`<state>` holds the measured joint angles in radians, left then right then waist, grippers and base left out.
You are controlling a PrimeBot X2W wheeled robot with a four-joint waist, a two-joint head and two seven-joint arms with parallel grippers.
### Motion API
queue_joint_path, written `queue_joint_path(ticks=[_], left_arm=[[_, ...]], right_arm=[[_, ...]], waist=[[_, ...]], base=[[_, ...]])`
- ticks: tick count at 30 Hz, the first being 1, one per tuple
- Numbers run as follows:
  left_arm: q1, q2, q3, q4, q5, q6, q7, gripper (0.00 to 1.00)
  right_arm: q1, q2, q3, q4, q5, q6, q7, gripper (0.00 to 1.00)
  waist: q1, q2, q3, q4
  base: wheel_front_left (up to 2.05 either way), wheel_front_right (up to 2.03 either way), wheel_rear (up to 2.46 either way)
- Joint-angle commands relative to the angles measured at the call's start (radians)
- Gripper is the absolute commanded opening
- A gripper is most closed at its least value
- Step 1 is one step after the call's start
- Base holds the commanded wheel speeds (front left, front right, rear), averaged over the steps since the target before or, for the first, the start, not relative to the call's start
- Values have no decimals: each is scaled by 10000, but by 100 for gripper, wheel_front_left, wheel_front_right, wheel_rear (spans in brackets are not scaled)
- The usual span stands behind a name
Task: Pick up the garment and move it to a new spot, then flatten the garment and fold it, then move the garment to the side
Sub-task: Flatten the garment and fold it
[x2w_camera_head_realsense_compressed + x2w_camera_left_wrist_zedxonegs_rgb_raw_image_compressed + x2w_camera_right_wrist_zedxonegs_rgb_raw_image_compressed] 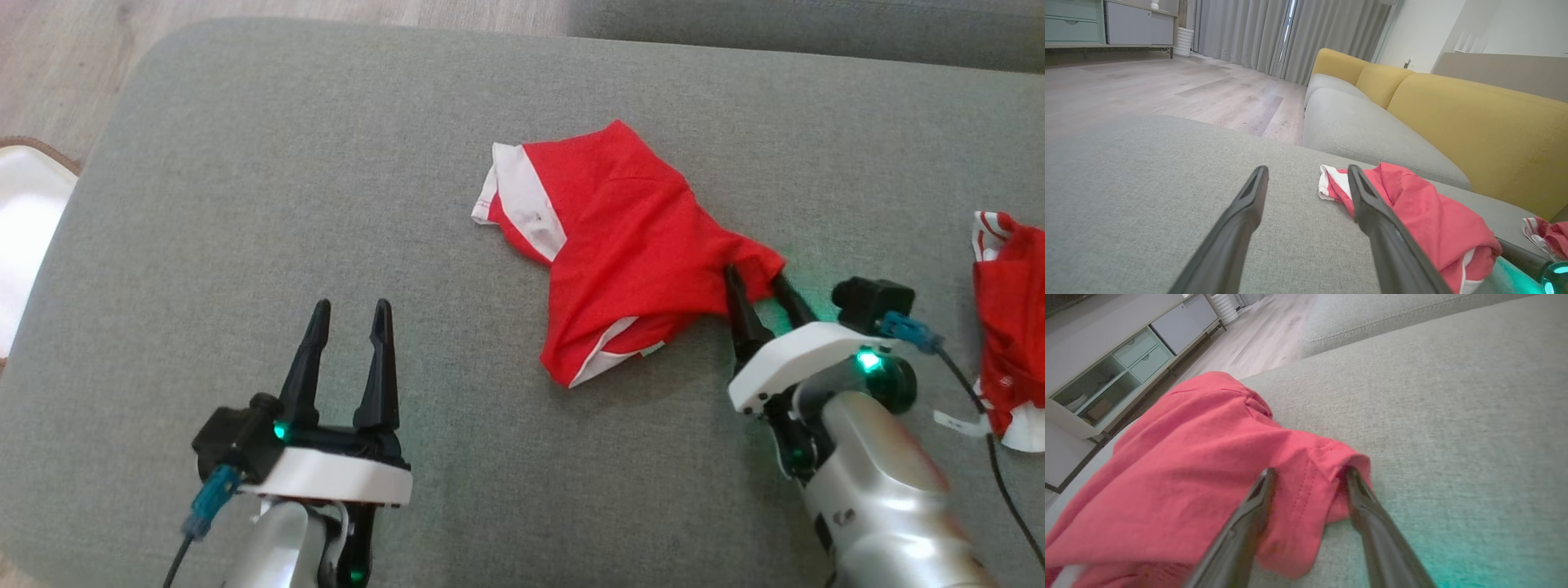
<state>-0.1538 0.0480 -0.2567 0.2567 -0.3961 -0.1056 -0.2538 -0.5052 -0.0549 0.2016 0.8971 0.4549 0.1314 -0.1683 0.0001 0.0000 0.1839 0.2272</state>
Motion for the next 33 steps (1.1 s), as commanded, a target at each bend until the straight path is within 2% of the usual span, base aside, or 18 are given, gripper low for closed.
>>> queue_joint_path(ticks=[1, 6, 10, 19, 23, 27, 33], left_arm=[[-425, 22, 302, -265, -55, 34, -80, 100], [-417, 22, 337, -212, -43, 40, -80, 100], [-343, 22, 376, -172, -31, 45, -80, 100], [-45, 22, 448, -194, 12, 80, -80, 100], [71, 22, 421, -202, 26, 97, -80, 100], [178, 22, 387, -288, 14, 146, -80, 100], [358, 22, 405, -329, -28, 231, -80, 100]], right_arm=[[-425, 47, 487, -154, 94, -7, -245, 0], [-676, 47, 972, -148, 94, -7, -666, 0], [-711, 47, 1181, -633, -225, -7, -882, 0], [-55, 47, 970, -3482, -1271, -7, -932, 0], [-81, 47, 1238, -4123, -1432, -7, -933, 0], [-684, 47, 1829, -4795, -1492, -7, -517, 0], [-2411, 47, 2950, -5294, -1000, -7, 341, 0]], waist=[[-1, 0, 13, -21], [-1, 0, -68, -133], [-1, 0, -272, -256], [-1, 0, -966, -473], [-1, 0, -1214, -424], [-1, 0, -1482, -216], [-1, 0, -1814, 276]], base=[[0, 0, 0], [0, 0, 0], [0, 0, 0], [0, 0, 0], [0, 0, 0], [0, 0, 0], [0, 0, 0]])
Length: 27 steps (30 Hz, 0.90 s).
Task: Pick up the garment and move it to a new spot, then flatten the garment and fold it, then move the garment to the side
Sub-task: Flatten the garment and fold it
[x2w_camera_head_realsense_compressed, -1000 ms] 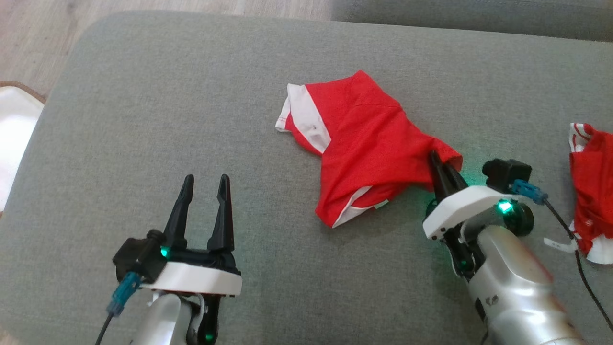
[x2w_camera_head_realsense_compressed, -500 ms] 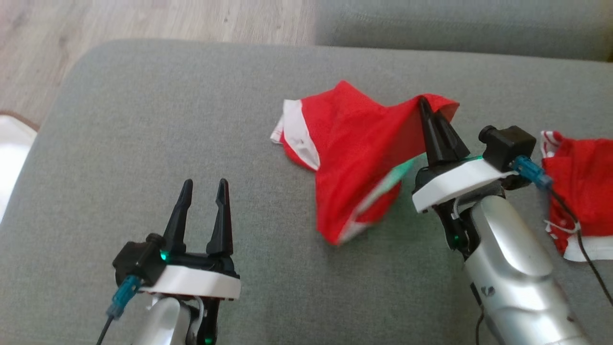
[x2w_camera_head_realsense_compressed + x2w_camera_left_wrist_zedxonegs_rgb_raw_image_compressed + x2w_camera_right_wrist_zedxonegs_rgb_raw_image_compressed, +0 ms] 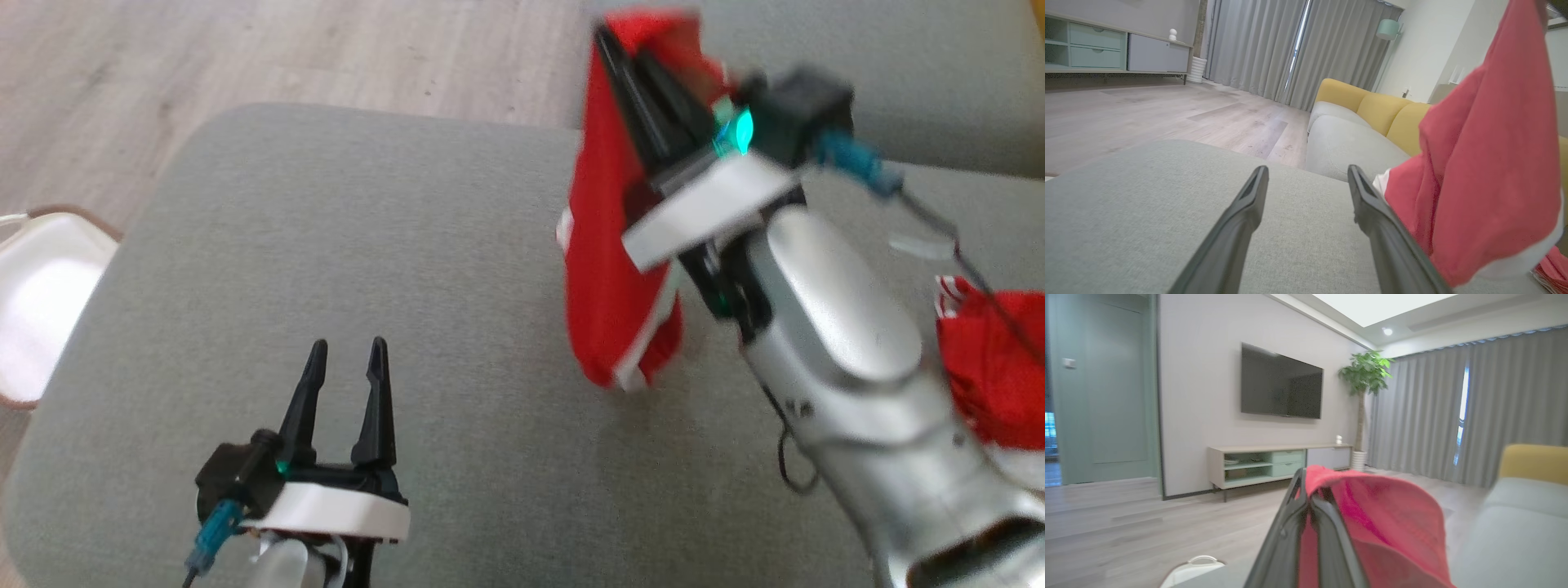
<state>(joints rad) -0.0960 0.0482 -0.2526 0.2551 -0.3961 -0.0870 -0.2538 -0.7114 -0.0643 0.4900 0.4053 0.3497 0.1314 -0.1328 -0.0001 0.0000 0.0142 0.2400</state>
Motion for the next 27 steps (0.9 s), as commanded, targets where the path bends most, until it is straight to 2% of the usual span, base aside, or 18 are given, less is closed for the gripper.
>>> queue_joint_path(ticks=[1, 3, 6, 10, 14, 17, 21, 27], left_arm=[[-191, 20, 363, -311, -37, 57, -80, 100], [-96, 20, 367, -276, -21, 80, -80, 100], [4, 20, 472, -272, 19, 109, -80, 100], [129, 20, 669, -329, 81, 94, -80, 100], [210, 20, 850, -447, 105, 93, -80, 100], [190, 20, 885, -517, 81, 92, -80, 100], [80, 20, 838, -576, 34, 64, -80, 100], [-163, 20, 706, -550, -17, 35, -80, 100]], right_arm=[[-649, 141, 259, -381, 280, -7, 108, 0], [-1508, 141, 911, -409, 1113, -7, 246, 0], [-2208, 141, 1022, -138, 1678, -7, 86, 0], [-2508, 141, 106, 1072, 1626, -7, -105, 0], [-1764, 141, -967, 2647, 1410, -7, 216, 0], [-894, 141, -2032, 4122, 560, -7, 401, 0], [23, 28, -3658, 5985, -1353, -7, 514, 0], [162, -159, -5997, 6951, -3198, -7, 143, 0]], waist=[[1, 0, -179, 247], [1, 0, -358, 521], [1, 0, -494, 711], [1, 0, -525, 745], [1, 0, -399, 574], [1, 0, -243, 424], [1, 0, 71, 205], [1, 0, 302, 103]], base=[[0, 0, 0], [0, 0, 0], [0, 0, 0], [0, 0, 0], [0, 0, 0], [0, 0, 0], [0, 0, 0], [0, 0, 0]])
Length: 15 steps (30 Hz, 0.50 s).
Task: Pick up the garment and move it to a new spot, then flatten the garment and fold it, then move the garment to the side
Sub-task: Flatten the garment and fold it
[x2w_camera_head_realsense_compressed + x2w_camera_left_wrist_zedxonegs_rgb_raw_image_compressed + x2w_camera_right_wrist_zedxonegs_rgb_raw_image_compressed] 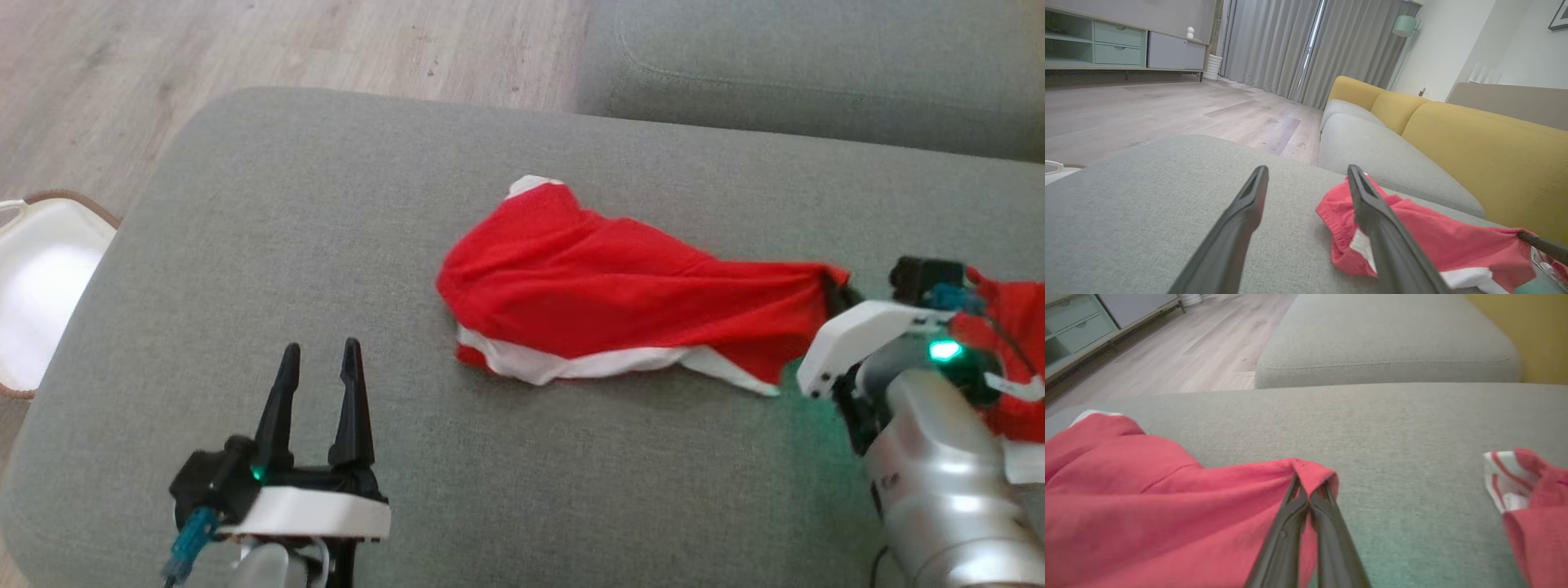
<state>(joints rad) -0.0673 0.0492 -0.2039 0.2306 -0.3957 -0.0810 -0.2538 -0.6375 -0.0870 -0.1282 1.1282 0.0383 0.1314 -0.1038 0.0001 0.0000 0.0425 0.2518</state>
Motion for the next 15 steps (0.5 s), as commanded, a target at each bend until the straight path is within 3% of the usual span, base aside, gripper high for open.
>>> queue_joint_path(ticks=[1, 2, 3, 10, 15], left_arm=[[-475, 10, 205, -293, -25, -30, -80, 100], [-493, 10, 189, -276, -24, -37, -80, 100], [-505, 10, 174, -258, -22, -43, -80, 100], [-482, 10, 228, -203, 9, -57, -80, 100], [-470, 10, 311, -240, 25, -57, -80, 100]], right_arm=[[-631, 111, -42, -281, -293, -7, -247, 0], [-680, 153, -209, -304, -516, -7, -357, 88], [-733, 203, -351, -302, -665, -7, -416, 100], [-1059, 354, -545, -141, -927, -7, -549, 100], [-1201, 363, -23, -121, -663, -7, -826, 100]], waist=[[-1, 0, 30, -23], [-1, 0, 34, -26], [-1, 0, 28, -26], [-1, 0, -58, -126], [-1, 0, -116, -332]], base=[[0, 0, 0], [0, 0, 0], [0, 0, 0], [0, 0, 0], [0, 0, 0]])
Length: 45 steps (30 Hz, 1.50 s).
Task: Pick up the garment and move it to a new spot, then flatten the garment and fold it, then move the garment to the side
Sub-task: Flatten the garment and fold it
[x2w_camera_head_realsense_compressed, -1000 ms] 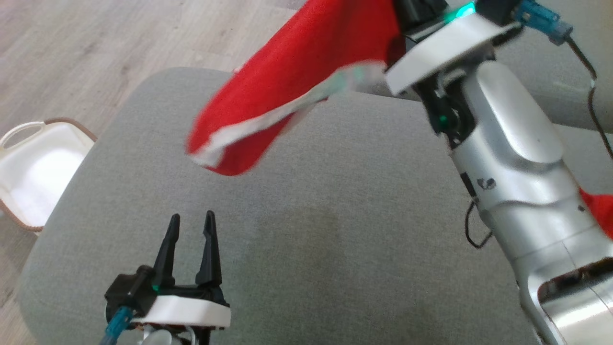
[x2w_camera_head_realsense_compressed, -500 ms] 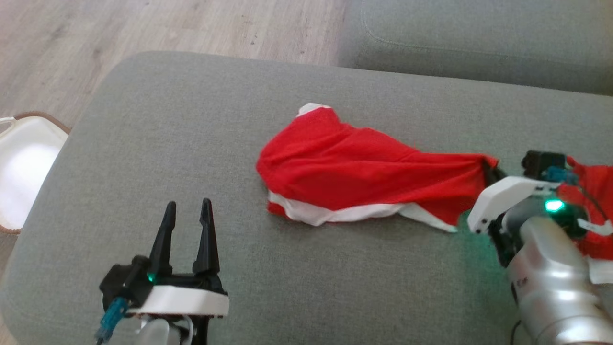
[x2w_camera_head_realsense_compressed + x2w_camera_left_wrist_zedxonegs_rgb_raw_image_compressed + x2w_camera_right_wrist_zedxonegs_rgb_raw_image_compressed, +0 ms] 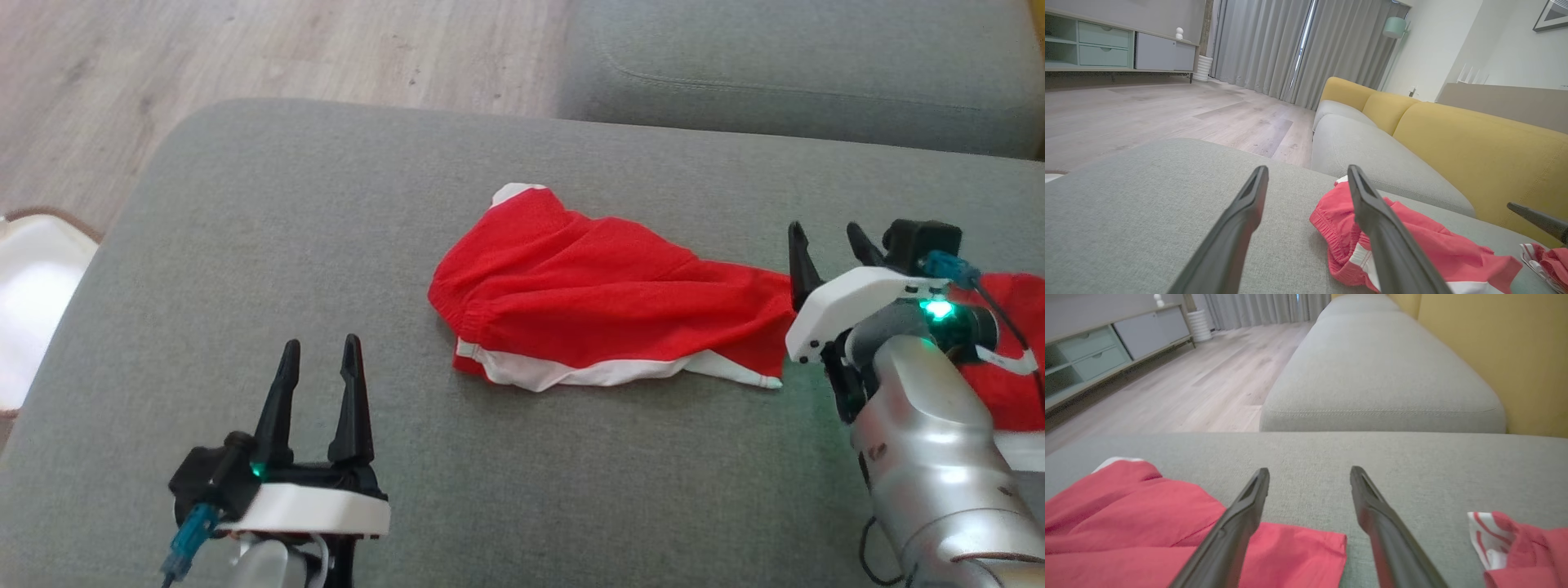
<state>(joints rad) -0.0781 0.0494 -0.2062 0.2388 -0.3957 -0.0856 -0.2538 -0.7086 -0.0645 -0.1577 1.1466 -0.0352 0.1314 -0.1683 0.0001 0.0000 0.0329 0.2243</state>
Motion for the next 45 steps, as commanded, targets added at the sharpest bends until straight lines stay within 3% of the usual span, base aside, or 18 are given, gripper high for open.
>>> queue_joint_path(ticks=[1, 8, 17, 22, 34, 40, 45], left_arm=[[-358, 8, 348, -334, 26, -10, -80, 100], [-302, 8, 462, -465, 51, -3, -80, 100], [-325, 8, 509, -540, 171, -81, -80, 100], [-366, 8, 429, -502, 181, -139, -80, 100], [-518, 8, 265, -481, 189, -219, -80, 100], [-636, 8, 156, -477, 159, -250, -80, 100], [-743, 8, 44, -411, 101, -273, -80, 100]], right_arm=[[-475, 139, 353, -399, 166, -7, -300, 100], [666, 141, 1112, -2131, 1017, -7, -877, 100], [4301, 142, 1890, -6282, 2218, -7, -932, 100], [5836, 142, 2212, -7338, 2655, -7, -933, 100], [5998, 142, 2638, -7264, 2245, -7, -831, 100], [5287, 143, 2679, -6422, 1602, -7, -219, 100], [4681, 143, 2715, -5504, 1833, -7, 235, 100]], waist=[[-1, 0, -30, -109], [-1, 0, -37, -546], [-1, 0, 94, -1115], [-1, 0, 142, -1276], [-1, 0, 364, -1229], [-1, 0, 668, -951], [-1, 0, 871, -672]], base=[[0, 0, 0], [0, 0, 0], [0, 0, 0], [0, 0, 0], [0, 0, 0], [0, 0, 0], [0, 0, 0]])
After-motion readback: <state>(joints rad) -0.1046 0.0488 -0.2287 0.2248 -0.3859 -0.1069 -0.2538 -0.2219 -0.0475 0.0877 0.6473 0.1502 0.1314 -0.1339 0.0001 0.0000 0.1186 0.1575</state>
